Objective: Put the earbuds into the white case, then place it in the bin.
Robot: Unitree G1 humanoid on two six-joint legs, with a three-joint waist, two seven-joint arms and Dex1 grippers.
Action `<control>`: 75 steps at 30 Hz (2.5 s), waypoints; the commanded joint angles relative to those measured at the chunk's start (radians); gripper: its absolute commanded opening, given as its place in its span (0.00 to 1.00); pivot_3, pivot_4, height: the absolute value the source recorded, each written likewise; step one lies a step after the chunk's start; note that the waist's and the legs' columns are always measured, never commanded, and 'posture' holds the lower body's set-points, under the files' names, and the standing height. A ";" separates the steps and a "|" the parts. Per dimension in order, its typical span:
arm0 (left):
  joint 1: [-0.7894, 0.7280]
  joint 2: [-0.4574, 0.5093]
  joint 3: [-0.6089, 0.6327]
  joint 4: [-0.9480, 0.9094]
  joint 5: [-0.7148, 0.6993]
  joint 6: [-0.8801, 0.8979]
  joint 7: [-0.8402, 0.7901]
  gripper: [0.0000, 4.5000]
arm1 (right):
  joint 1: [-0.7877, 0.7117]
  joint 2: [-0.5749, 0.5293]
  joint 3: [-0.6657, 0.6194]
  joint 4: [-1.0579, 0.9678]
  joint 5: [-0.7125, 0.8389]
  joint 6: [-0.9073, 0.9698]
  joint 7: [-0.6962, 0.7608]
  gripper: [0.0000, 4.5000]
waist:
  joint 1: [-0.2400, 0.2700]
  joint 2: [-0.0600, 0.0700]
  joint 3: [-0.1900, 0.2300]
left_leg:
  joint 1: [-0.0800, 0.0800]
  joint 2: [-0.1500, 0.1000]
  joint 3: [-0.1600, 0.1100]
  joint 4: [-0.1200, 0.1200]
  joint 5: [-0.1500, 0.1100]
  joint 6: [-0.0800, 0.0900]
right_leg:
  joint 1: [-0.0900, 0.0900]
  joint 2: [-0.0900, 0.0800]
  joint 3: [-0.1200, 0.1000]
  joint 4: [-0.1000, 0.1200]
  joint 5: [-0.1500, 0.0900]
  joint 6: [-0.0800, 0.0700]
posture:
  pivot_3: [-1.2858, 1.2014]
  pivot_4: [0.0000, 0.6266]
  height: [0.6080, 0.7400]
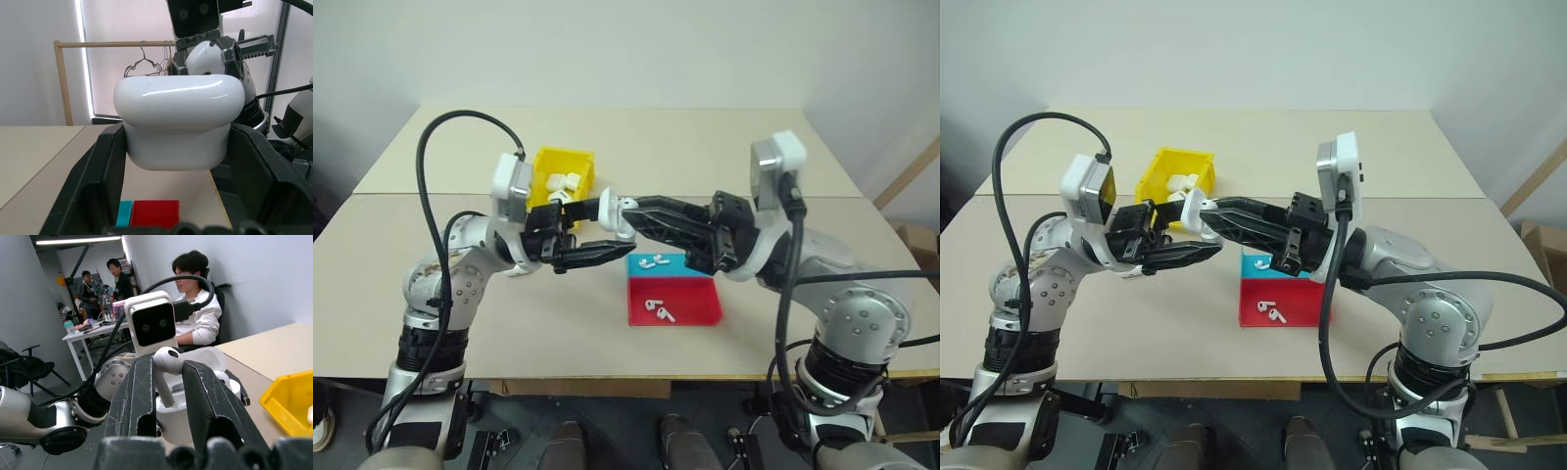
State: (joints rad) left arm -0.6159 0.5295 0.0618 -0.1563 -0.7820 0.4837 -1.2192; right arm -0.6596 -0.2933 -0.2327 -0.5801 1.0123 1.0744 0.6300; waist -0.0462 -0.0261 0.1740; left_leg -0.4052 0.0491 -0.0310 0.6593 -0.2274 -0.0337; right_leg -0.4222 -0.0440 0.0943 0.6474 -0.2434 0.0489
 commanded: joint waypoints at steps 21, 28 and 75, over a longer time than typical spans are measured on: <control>-0.024 -0.006 0.012 -0.004 0.013 -0.023 -0.009 0.62 | 0.028 -0.067 0.133 0.016 0.043 -0.155 -0.071 0.15 | 0.000 0.000 0.000 | 0.000 0.000 0.000 0.000 0.000 0.000 | 0.000 0.000 0.000 0.000 0.000 0.000 | 0.52 0.24 1.00; -0.023 -0.009 0.016 -0.007 0.016 -0.021 -0.006 0.62 | 0.062 -0.094 0.155 0.011 0.011 -0.190 -0.073 0.15 | 0.001 0.000 0.000 | 0.000 0.000 0.000 0.000 0.000 0.000 | 0.000 0.000 0.000 0.000 0.000 0.000 | 0.52 0.24 1.00; -0.036 -0.013 0.008 -0.013 0.017 -0.022 0.026 0.62 | 0.094 -0.215 0.172 -0.021 0.100 -0.223 -0.074 0.99 | 0.002 0.000 0.000 | 0.000 0.000 0.000 0.000 0.000 0.000 | 0.000 0.000 0.000 0.000 0.000 0.000 | 0.52 0.24 1.00</control>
State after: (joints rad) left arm -0.6170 0.5209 0.0567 -0.1395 -0.7454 0.4843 -1.1831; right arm -0.5710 -0.4928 -0.0445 -0.5807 1.0840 0.8370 0.5516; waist -0.0446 -0.0262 0.1741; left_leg -0.4055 0.0490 -0.0310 0.6593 -0.2274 -0.0337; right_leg -0.4222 -0.0440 0.0945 0.6468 -0.2435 0.0490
